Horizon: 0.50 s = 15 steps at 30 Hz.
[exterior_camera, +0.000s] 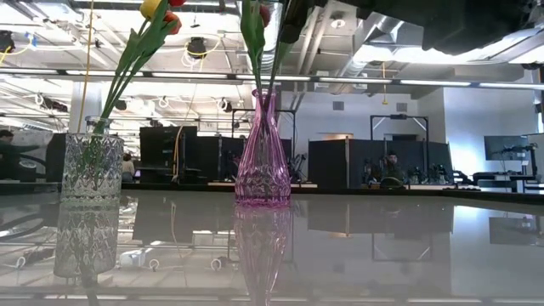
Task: Sort flowers into vase by color
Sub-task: Put the yellow flower into the transparent vase
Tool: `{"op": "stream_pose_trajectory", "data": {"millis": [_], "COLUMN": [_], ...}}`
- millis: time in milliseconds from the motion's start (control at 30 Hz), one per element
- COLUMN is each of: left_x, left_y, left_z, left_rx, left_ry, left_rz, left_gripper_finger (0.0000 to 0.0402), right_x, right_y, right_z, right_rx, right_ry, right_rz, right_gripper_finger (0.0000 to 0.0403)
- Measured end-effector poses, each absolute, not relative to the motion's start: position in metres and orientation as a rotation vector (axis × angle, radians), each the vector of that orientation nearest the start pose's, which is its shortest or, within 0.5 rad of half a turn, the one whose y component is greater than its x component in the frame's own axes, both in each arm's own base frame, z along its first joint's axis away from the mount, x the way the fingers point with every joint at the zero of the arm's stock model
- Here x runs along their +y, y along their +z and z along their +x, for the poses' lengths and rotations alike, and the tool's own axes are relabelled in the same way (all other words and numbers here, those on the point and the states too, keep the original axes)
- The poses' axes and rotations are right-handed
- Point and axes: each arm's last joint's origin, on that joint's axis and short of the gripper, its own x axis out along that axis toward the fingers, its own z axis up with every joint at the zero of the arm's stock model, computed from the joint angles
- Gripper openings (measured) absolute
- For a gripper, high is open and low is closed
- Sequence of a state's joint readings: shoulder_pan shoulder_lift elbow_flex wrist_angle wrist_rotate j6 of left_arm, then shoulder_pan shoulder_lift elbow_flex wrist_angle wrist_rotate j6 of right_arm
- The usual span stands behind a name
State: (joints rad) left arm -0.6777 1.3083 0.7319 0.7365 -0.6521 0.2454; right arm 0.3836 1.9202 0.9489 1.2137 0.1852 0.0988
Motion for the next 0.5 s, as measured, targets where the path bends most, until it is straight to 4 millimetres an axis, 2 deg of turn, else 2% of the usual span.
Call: {"op": "stream_pose_trajectory", "data": {"millis": [200,300,400,500], "left_x": [-0.1614,-0.1614,-0.1615,-0.1619], "left_y": [0.2895,0.2895,0.2894,0.2895], "left_z": [0.2286,0.2286,0.2286,0.2285], "left_rx": [-0.126,-0.126,-0.126,-0.129], "left_ry": [-0.009,-0.008,-0.011,-0.026], "left_rz": [0.156,0.164,0.179,0.184], "left_gripper_finger": [0.0143,0.0093,0.0025,0.0006], "right_x": [0.1415,0.1415,0.1415,0.1417], "right_y": [0.2071,0.2074,0.2076,0.2076], "right_z": [0.3649,0.3648,0.3648,0.3647], "right_rx": [-0.233,-0.238,-0.239,-0.240], "right_ry": [0.209,0.208,0.208,0.210], "right_rz": [0.164,0.152,0.150,0.149], "right_gripper_finger": [0.0022,0.0022,0.0022,0.0036]}}
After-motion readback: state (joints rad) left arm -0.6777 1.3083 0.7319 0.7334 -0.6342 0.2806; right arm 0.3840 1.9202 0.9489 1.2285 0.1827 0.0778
